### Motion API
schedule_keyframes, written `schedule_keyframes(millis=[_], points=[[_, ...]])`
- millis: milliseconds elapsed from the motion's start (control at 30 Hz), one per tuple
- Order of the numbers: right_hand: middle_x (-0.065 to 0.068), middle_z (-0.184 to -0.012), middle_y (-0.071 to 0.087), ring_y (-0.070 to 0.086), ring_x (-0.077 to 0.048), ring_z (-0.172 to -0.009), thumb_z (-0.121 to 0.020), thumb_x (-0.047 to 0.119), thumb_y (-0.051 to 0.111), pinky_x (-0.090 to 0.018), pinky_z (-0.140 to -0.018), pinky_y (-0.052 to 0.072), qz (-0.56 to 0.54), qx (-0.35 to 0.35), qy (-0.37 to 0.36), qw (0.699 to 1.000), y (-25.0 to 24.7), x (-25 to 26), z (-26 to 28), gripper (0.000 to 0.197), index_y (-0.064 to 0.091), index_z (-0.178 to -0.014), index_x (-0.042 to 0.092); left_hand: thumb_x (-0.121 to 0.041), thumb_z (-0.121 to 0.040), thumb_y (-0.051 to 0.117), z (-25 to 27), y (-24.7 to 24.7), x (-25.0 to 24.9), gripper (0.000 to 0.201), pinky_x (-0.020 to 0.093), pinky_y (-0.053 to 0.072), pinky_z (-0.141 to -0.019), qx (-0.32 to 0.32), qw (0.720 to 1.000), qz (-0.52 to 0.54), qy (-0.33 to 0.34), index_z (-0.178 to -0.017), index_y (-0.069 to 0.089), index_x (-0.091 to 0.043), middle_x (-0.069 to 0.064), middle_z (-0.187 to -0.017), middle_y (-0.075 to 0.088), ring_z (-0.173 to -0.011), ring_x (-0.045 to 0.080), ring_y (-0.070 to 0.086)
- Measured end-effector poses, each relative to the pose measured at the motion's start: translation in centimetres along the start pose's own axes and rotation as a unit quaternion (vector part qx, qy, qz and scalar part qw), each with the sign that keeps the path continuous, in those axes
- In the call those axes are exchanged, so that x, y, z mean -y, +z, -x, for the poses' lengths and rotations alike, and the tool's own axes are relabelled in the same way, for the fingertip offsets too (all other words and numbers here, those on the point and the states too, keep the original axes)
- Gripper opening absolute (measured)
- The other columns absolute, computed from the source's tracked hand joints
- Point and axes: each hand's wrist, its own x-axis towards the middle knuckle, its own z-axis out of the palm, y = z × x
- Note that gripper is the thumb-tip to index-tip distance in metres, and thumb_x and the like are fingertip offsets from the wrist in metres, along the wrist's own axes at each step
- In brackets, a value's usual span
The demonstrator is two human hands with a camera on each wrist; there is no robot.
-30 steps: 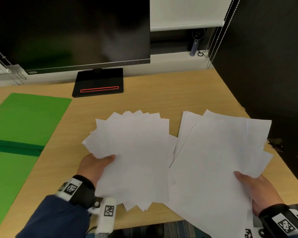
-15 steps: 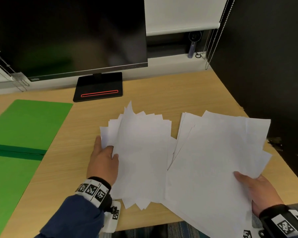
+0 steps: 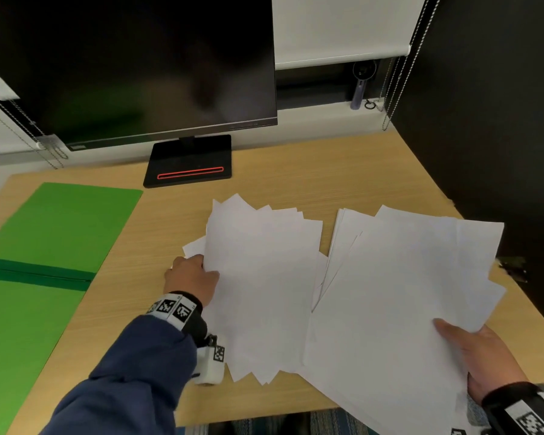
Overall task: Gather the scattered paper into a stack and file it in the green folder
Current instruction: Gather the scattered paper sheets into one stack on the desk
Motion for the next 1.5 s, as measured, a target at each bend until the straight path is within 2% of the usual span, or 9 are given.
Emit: schedule_keyframes(millis=[200, 533, 667, 900, 1000, 1067, 1167, 1333, 1500], points=[[-0.008, -0.075, 0.076, 0.065, -0.029, -0.08, -0.092, 0.001, 0.062, -0.032, -0.067, 0.048, -0.001, 0.008, -0.008, 1.0, 0.0, 0.2, -0.1, 0.017, 0.063, -0.108, 0.006, -0.018, -0.084, 0.073, -1.1, -1.2, -0.6, 0.017, 0.038, 0.054, -0.086, 0.033, 0.978, 0.2, -0.04, -0.1, 0.07, -0.01, 0.011, -0.104, 0.072, -0.094, 0.033, 0.067], [-0.014, -0.111, 0.071, 0.068, -0.037, -0.101, -0.091, 0.003, 0.064, -0.046, -0.092, 0.051, -0.02, 0.03, -0.01, 0.999, -0.5, -0.9, -1.3, 0.025, 0.064, -0.112, 0.016, -0.009, -0.077, 0.081, -0.4, -0.5, 0.5, 0.044, 0.054, 0.052, -0.097, 0.09, 0.891, 0.44, -0.068, -0.119, 0.067, -0.006, 0.016, -0.113, 0.073, -0.104, 0.037, 0.069], [-0.013, -0.11, 0.073, 0.068, -0.037, -0.102, -0.091, 0.003, 0.064, -0.056, -0.101, 0.047, -0.006, 0.03, -0.011, 0.999, -0.7, -1.1, -1.4, 0.023, 0.066, -0.104, 0.023, -0.004, -0.081, 0.077, 0.4, -0.4, 0.6, 0.028, 0.059, 0.052, -0.095, 0.085, 0.909, 0.405, -0.043, -0.108, 0.068, -0.005, 0.022, -0.111, 0.072, -0.099, 0.039, 0.069], [-0.012, -0.107, 0.077, 0.07, -0.038, -0.102, -0.09, 0.007, 0.068, -0.058, -0.1, 0.048, -0.005, 0.029, 0.002, 1.0, -1.0, -1.6, -2.1, 0.022, 0.069, -0.108, 0.02, -0.005, -0.089, 0.067, 2.2, -9.9, -1.0, 0.026, 0.016, 0.049, -0.043, -0.081, 0.907, 0.408, 0.065, -0.064, 0.061, -0.005, 0.009, -0.062, 0.075, -0.033, 0.0, 0.057], [-0.012, -0.105, 0.078, 0.071, -0.038, -0.101, -0.09, 0.007, 0.067, -0.059, -0.099, 0.049, -0.01, 0.042, 0.001, 0.999, -1.1, -1.9, -2.2, 0.023, 0.07, -0.11, 0.017, -0.023, -0.077, 0.081, 0.1, -13.5, 0.7, 0.015, 0.05, 0.057, -0.08, -0.052, 0.879, 0.468, 0.076, -0.072, 0.076, -0.01, 0.007, -0.08, 0.079, -0.053, 0.012, 0.072], [-0.015, -0.107, 0.077, 0.071, -0.039, -0.1, -0.09, 0.006, 0.066, -0.059, -0.099, 0.049, -0.013, 0.045, 0.003, 0.999, -1.1, -1.9, -2.3, 0.024, 0.07, -0.112, 0.015, -0.041, -0.056, 0.093, -2.2, -14.4, 2.2, 0.066, 0.063, 0.051, -0.09, 0.025, 0.862, 0.505, 0.035, -0.109, 0.074, -0.008, 0.023, -0.12, 0.07, -0.09, 0.031, 0.076], [-0.016, -0.105, 0.078, 0.072, -0.04, -0.098, -0.089, 0.006, 0.068, -0.06, -0.098, 0.05, -0.012, 0.043, 0.004, 0.999, -1.0, -1.9, -2.4, 0.024, 0.07, -0.112, 0.013, -0.04, -0.042, 0.097, -2.1, -14.2, -0.3, 0.105, 0.058, 0.056, -0.083, 0.138, 0.85, 0.508, 0.031, -0.132, 0.06, -0.001, 0.023, -0.128, 0.066, -0.111, 0.041, 0.068], [-0.019, -0.108, 0.076, 0.072, -0.04, -0.098, -0.088, 0.006, 0.069, -0.059, -0.098, 0.051, -0.013, 0.04, 0.004, 0.999, -0.8, -1.7, -2.3, 0.029, 0.068, -0.117, 0.007, 0.01, -0.066, 0.075, 1.8, -7.4, -8.5, 0.065, 0.048, 0.059, -0.084, 0.265, 0.831, 0.476, 0.118, -0.129, 0.063, -0.005, 0.018, -0.121, 0.071, -0.105, 0.036, 0.071], [-0.018, -0.108, 0.075, 0.073, -0.034, -0.091, -0.094, 0.021, 0.064, -0.044, -0.085, 0.057, -0.043, 0.033, 0.015, 0.998, -0.7, -0.9, -1.5, 0.026, 0.067, -0.117, 0.009, 0.009, -0.09, 0.061, 4.1, 3.9, -12.2, 0.036, 0.032, 0.053, -0.075, 0.261, 0.905, 0.317, 0.111, -0.122, 0.063, -0.007, 0.019, -0.126, 0.067, -0.095, 0.029, 0.069]])
